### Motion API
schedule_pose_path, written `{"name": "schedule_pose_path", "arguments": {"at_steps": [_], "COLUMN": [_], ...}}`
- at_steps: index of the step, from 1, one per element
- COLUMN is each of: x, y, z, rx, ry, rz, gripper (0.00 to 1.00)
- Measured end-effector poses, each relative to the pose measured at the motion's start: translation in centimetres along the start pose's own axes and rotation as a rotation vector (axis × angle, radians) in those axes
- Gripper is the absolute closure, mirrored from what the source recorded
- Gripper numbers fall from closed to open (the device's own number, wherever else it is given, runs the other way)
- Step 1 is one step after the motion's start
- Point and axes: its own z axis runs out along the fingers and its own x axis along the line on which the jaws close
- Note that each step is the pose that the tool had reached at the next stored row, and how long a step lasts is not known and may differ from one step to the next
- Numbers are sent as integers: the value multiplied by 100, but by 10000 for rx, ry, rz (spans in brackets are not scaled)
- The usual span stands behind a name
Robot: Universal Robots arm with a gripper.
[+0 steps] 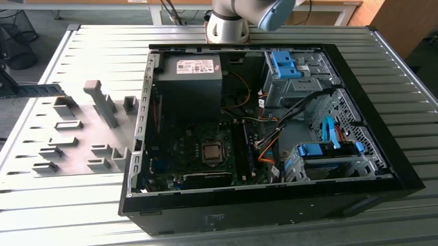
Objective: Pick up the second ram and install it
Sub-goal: 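Pick up the second ram and move it above second insertion slot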
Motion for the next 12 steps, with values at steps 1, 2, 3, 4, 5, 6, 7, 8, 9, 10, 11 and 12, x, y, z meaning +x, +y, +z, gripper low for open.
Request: {"name": "schedule_pose_path", "arguments": {"at_steps": [1,2,3,4,5,6,7,8,9,10,11,12], "x": [0,0,-1,-1,-1,-1,-1,-1,-1,-2,-2,-2], "y": [0,0,0,0,0,0,0,0,0,0,0,0], "z": [-10,-20,-29,-39,-48,-58,-67,-77,-87,-98,-107,-117], "rx": [0,-1,0,-1,0,-1,0,0,0,-1,0,0], "ry": [0,0,0,0,0,0,0,0,0,0,0,0], "rz": [0,0,0,0,0,0,0,0,0,0,0,0], "gripper": [86,86,86,86,86,86,86,86,86,86,86,86]}}
